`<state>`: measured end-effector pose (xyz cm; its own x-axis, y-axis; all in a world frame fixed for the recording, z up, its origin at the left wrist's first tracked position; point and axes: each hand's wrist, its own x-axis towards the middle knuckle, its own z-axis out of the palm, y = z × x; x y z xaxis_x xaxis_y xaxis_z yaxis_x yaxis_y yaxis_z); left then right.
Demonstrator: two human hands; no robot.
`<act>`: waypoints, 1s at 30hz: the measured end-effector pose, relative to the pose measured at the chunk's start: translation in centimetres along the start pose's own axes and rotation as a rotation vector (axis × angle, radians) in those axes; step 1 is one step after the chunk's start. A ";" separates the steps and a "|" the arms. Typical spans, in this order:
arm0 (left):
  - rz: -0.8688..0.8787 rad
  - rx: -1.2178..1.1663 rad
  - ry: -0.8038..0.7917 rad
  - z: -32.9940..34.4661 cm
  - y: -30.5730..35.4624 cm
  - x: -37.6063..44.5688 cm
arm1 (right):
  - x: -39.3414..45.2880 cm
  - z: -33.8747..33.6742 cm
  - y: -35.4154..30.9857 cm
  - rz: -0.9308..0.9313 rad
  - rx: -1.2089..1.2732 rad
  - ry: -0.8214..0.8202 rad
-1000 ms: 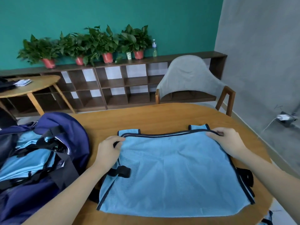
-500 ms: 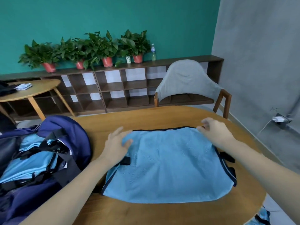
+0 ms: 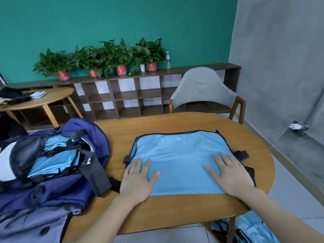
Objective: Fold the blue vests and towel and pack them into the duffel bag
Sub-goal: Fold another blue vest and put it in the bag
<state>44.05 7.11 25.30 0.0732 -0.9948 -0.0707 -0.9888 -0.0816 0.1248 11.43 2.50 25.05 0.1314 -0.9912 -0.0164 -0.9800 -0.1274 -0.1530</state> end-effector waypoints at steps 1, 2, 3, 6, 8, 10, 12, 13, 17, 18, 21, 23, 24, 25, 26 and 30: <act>-0.039 0.014 -0.009 -0.3 -0.8 -0.2 | -0.1 -0.1 0.4 0.010 -0.015 -0.008; -0.065 0.012 -0.018 -0.4 -1.3 -0.3 | -0.3 -0.1 0.5 0.013 -0.023 -0.009; -0.080 0.002 -0.024 -0.6 -1.5 -0.4 | -0.3 -0.1 0.4 0.012 -0.026 0.000; -0.086 -0.011 -0.022 -0.6 -1.5 -0.6 | -0.3 -0.1 0.0 0.034 -0.036 0.008; -0.046 -0.002 -0.027 -0.6 -1.6 -0.3 | -0.5 0.0 -0.3 0.056 -0.044 0.001; 0.005 0.050 -0.016 -1.0 -2.2 0.9 | -0.7 -0.1 -0.9 0.082 -0.127 0.016; 0.019 0.262 0.063 -2.1 -3.2 3.3 | -1.1 -1.1 -2.0 0.103 -0.287 0.123; -0.006 0.397 0.109 -2.9 -3.4 4.4 | -1.3 -2.0 -2.8 0.102 -0.320 0.180; -0.014 0.453 0.208 -4.6 -1.0 5.8 | 0.1 -4.7 -4.2 0.060 -0.276 0.322; -0.004 0.341 0.209 -4.3 0.3 5.4 | 0.7 -4.3 -3.9 0.008 -0.272 0.323; -0.066 0.021 0.092 -2.4 3.5 4.0 | 2.5 -2.8 -2.8 -0.209 -0.150 0.212; -0.129 -0.076 -0.028 -0.9 4.6 3.7 | 3.4 -2.0 -2.3 -0.324 -0.058 0.094; -0.138 -0.079 -0.046 -0.3 4.8 3.8 | 3.7 -1.5 -2.2 -0.345 -0.026 0.054; -0.131 -0.060 -0.041 0.2 4.8 4.1 | 3.7 -1.0 -2.2 -0.342 0.010 0.024; -0.105 -0.039 -0.028 0.4 4.6 4.6 | 3.6 -0.5 -2.4 -0.321 0.049 0.013; 0.055 0.049 0.034 -0.5 2.6 8.8 | 3.1 0.0 -3.5 -0.209 -0.004 0.059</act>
<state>42.21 -1.91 25.53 0.0220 -0.9993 -0.0314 -0.9966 -0.0244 0.0787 15.29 -0.08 25.57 0.3226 -0.9437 0.0727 -0.9331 -0.3300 -0.1430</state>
